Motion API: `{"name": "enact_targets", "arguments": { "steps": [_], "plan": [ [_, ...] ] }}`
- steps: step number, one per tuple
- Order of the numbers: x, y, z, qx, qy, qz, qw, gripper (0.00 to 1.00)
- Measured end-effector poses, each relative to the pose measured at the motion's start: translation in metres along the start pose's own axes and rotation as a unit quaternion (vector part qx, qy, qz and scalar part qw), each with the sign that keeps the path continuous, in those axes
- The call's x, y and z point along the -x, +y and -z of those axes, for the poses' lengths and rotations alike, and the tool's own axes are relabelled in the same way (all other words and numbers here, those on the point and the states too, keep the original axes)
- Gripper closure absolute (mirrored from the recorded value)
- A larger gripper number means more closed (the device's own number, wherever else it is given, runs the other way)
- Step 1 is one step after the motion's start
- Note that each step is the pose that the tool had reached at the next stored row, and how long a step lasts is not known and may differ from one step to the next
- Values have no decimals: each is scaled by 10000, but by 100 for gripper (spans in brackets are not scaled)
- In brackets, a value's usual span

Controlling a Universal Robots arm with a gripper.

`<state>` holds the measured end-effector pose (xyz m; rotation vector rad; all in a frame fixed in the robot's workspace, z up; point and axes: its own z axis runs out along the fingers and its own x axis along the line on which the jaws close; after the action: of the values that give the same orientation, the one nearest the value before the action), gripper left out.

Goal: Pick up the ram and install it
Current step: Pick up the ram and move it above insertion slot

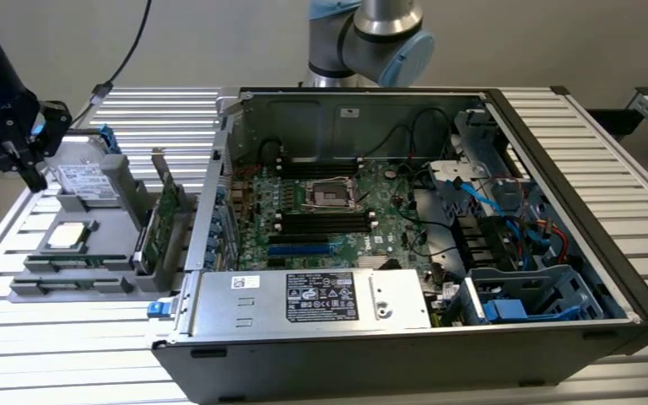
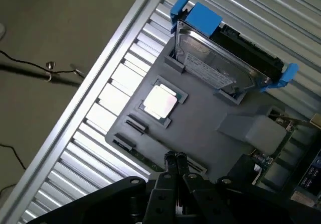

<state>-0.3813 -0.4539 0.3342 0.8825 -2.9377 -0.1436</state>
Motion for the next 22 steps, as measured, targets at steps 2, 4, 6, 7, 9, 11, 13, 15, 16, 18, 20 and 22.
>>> {"name": "enact_targets", "arguments": {
  "steps": [2, 4, 6, 7, 9, 11, 13, 15, 16, 18, 20, 22],
  "plan": [
    [0, -1, -8, -7, 20, 176, 9998, 90],
    [1, -1, -17, -15, 40, 360, 9993, 90],
    [1, -3, -26, -22, 60, 544, 9985, 90],
    [1, -3, -30, -26, 69, 627, 9980, 90],
    [1, -4, -37, -33, 89, 811, 9967, 90],
    [2, -5, -44, -41, 109, 989, 9950, 90],
    [2, -5, -50, -48, 128, 1167, 9931, 90],
    [2, -6, -60, -56, 149, 1346, 9908, 90],
    [3, -7, -65, -62, 162, 1437, 9895, 90],
    [3, -8, -74, -74, 188, 1609, 9868, 90],
    [3, -9, -83, -88, 215, 1777, 9838, 90],
    [3, -9, -91, -107, 243, 1927, 9809, 90]
  ]
}}
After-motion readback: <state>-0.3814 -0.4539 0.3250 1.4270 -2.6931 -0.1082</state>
